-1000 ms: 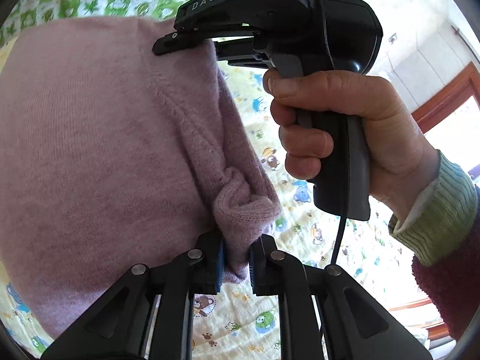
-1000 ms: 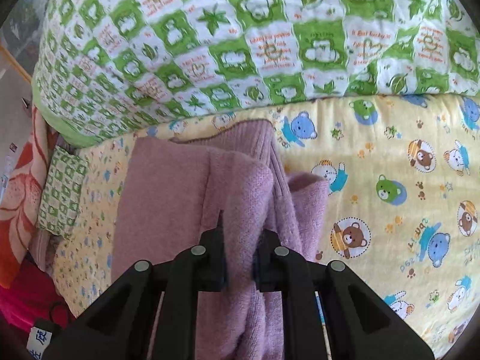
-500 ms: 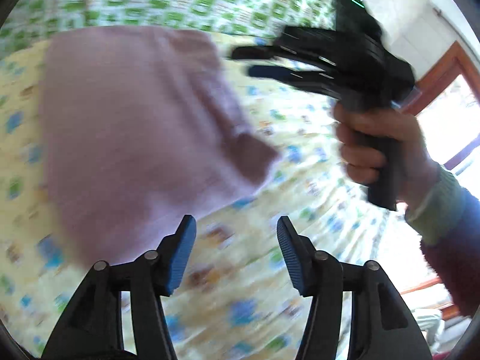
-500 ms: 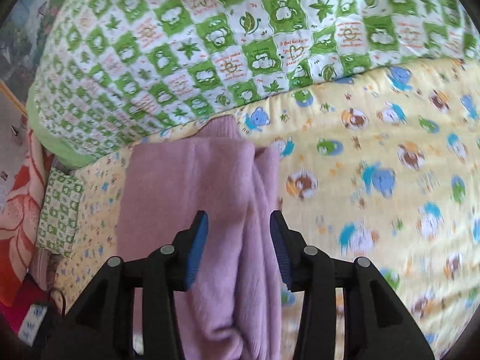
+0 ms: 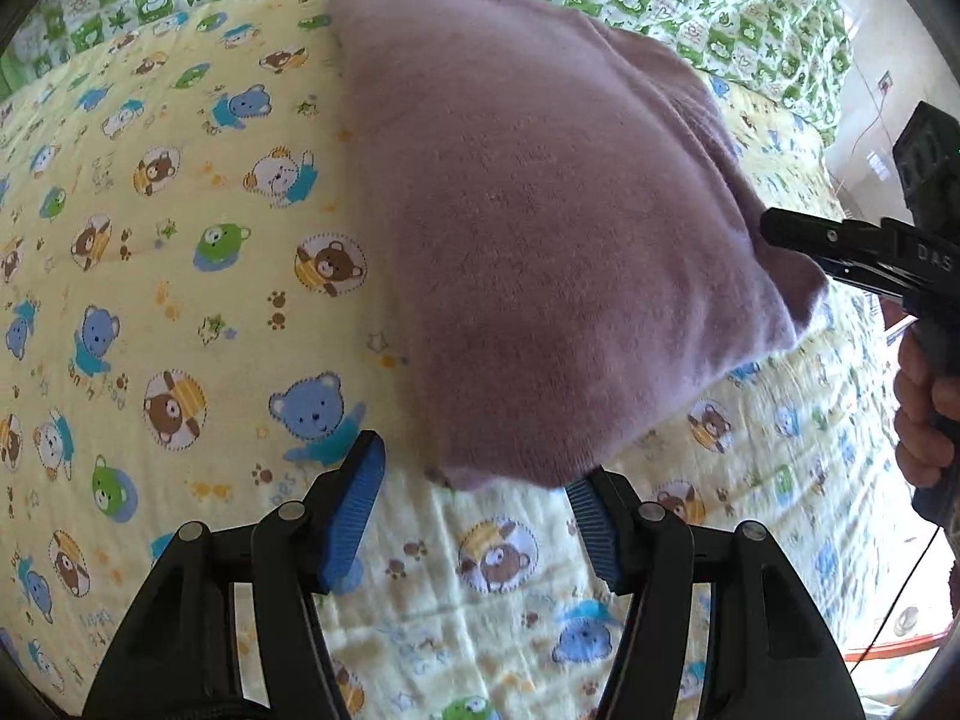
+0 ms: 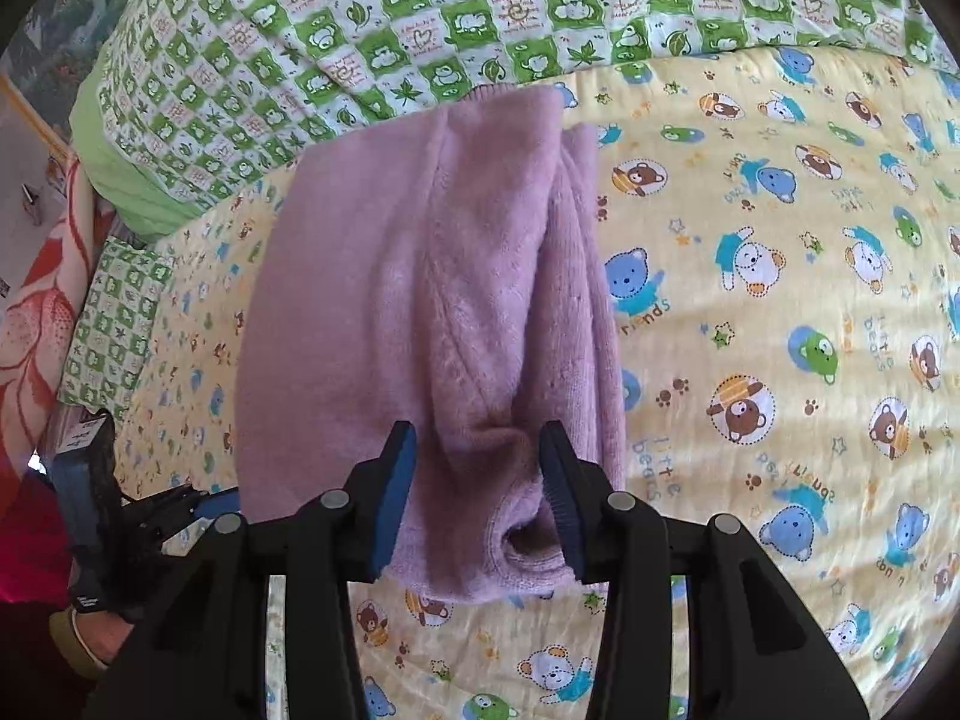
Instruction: Fold small clothes
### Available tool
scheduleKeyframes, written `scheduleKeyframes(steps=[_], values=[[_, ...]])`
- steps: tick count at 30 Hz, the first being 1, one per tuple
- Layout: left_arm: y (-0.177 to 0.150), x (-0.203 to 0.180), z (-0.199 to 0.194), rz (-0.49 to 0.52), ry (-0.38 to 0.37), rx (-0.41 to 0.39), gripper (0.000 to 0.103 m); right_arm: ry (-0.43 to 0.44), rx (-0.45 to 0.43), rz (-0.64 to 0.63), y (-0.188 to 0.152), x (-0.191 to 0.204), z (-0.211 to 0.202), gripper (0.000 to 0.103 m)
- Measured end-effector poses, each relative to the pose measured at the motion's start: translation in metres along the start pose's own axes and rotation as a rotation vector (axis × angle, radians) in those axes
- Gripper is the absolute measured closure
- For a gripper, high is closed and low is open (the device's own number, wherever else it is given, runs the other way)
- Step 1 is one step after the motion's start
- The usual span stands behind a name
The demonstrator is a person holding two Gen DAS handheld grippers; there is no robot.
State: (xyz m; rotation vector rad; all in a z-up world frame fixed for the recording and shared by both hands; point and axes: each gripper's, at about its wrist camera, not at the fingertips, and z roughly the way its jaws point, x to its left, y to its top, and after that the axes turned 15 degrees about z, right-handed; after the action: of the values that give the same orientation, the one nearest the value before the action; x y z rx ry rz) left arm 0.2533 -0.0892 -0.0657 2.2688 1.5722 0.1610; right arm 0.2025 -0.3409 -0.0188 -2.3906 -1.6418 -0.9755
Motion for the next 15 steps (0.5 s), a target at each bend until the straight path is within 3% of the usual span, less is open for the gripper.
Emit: scheduleKeyframes(steps=[3,6,10,11,12,15], values=[[0.006,0.002,0.002,-0.032,0.051,-0.016,0.044,-0.004,0.006,-0.031,-0.002,0.003,0.001,0.059],[0.004,0.015,0.000,-0.107,0.039,-0.031,0.049,0.004,0.013,-0.055,-0.003,0.006,0.005,0.059],[0.010,0.015,0.000,-0.096,0.031,-0.022,0.055,-0.046,0.039,-0.084,-0.004,0.009,0.022,0.060],[0.012,0.014,-0.001,-0.083,0.033,-0.020,0.057,-0.043,0.049,-0.087,-0.004,0.009,0.025,0.065],[0.015,0.012,0.001,-0.077,0.033,-0.017,0.058,-0.043,0.062,-0.098,-0.005,0.010,0.028,0.088],[0.020,0.009,-0.003,-0.075,0.022,-0.022,0.059,-0.018,0.026,-0.101,0.001,0.018,0.007,0.091]])
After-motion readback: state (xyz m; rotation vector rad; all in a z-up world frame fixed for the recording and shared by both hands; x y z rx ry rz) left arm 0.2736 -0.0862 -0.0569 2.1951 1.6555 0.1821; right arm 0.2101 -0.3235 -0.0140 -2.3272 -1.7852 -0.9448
